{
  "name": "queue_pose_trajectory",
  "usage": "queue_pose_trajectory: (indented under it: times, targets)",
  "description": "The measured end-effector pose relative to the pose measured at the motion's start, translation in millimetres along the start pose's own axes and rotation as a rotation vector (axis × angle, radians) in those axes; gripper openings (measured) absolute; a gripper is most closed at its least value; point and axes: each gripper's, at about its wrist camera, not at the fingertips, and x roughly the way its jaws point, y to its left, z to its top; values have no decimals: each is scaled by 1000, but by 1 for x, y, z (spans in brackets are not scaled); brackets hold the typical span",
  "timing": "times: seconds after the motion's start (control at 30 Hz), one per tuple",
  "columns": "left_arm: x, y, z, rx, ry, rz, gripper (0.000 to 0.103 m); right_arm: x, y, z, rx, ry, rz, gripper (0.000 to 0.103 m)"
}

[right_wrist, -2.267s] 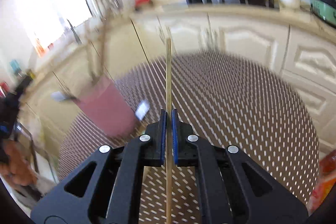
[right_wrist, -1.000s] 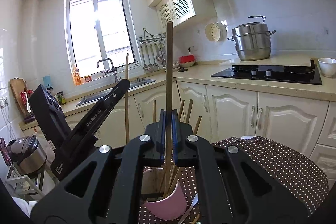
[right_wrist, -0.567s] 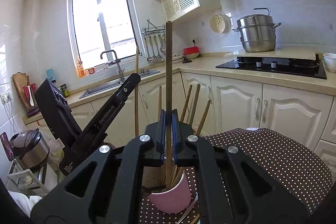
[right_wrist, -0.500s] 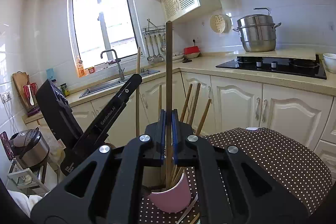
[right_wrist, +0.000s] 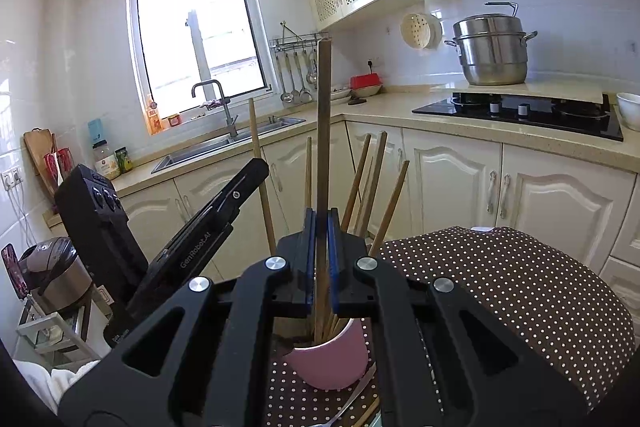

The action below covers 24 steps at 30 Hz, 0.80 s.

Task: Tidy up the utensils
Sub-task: 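Lower both held chopsticks into the pink cup and open both grippers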

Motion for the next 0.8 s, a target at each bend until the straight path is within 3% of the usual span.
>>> queue_pose_trajectory:
  times: [0.03,0.07,0.1,0.5,0.8]
  targets:
    - [-1,-2,-1,12,21,1,17,1,1,-1,-1,5,-4,6]
    - [-2,-4,-1,18,43,2,41,1,2,-3,0,9,-6,6]
    - [-4,-5,-1,17,60,4,50,2,2,-4,0,13,-8,6]
    - [-30,-15,3,87,172,94,63,13,7,-18,6,73,-40,6]
    - [-40,-25,0,156,239,141,64,13,4,-23,21,91,-73,6]
